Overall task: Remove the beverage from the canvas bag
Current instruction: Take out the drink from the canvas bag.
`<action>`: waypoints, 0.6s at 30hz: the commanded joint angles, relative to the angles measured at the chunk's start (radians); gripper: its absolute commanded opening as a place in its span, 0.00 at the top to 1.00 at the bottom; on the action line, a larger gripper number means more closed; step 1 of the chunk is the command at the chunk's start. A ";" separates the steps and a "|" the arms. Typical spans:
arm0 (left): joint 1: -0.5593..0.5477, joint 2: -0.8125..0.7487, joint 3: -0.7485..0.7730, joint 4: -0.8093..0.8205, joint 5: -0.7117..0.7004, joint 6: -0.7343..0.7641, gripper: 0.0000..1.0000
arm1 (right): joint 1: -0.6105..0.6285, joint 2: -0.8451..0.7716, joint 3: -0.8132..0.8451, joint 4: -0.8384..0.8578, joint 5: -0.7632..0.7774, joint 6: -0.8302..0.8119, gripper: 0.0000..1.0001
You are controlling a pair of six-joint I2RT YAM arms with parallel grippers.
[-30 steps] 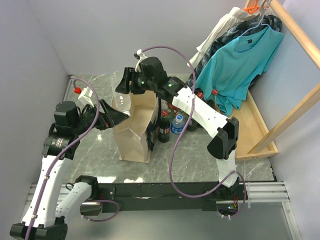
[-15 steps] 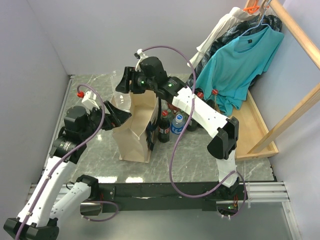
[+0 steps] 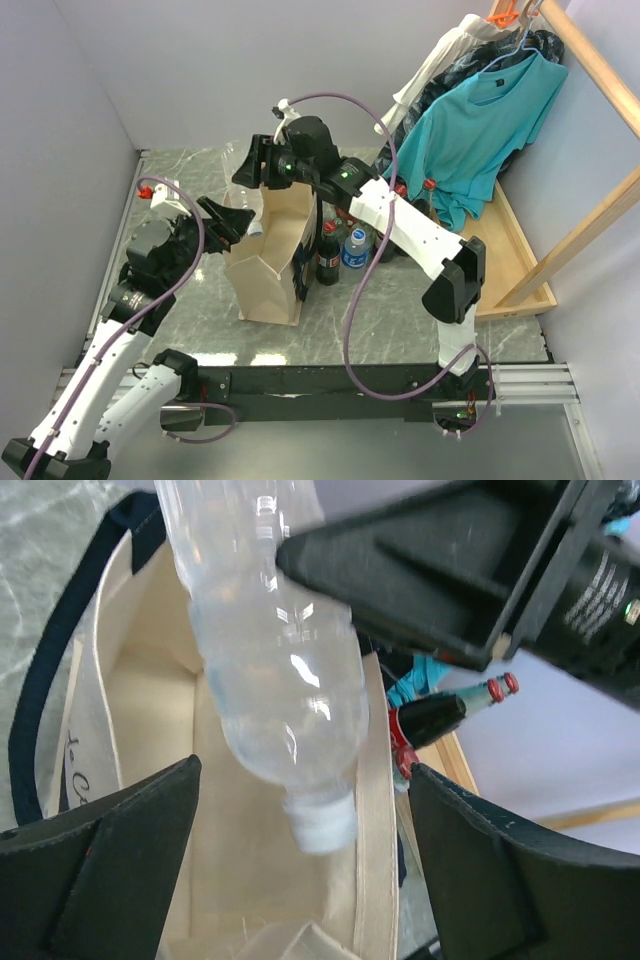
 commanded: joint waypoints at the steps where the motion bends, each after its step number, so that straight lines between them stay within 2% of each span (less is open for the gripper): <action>1: -0.004 0.039 0.038 0.119 -0.040 0.029 0.07 | 0.008 -0.162 -0.026 0.207 -0.006 0.016 1.00; 9: -0.004 0.144 0.038 0.260 0.009 0.026 0.07 | 0.011 -0.219 -0.095 0.237 -0.026 0.026 1.00; 18: -0.004 0.167 -0.004 0.405 0.072 -0.008 0.06 | 0.010 -0.251 -0.138 0.273 -0.065 0.054 1.00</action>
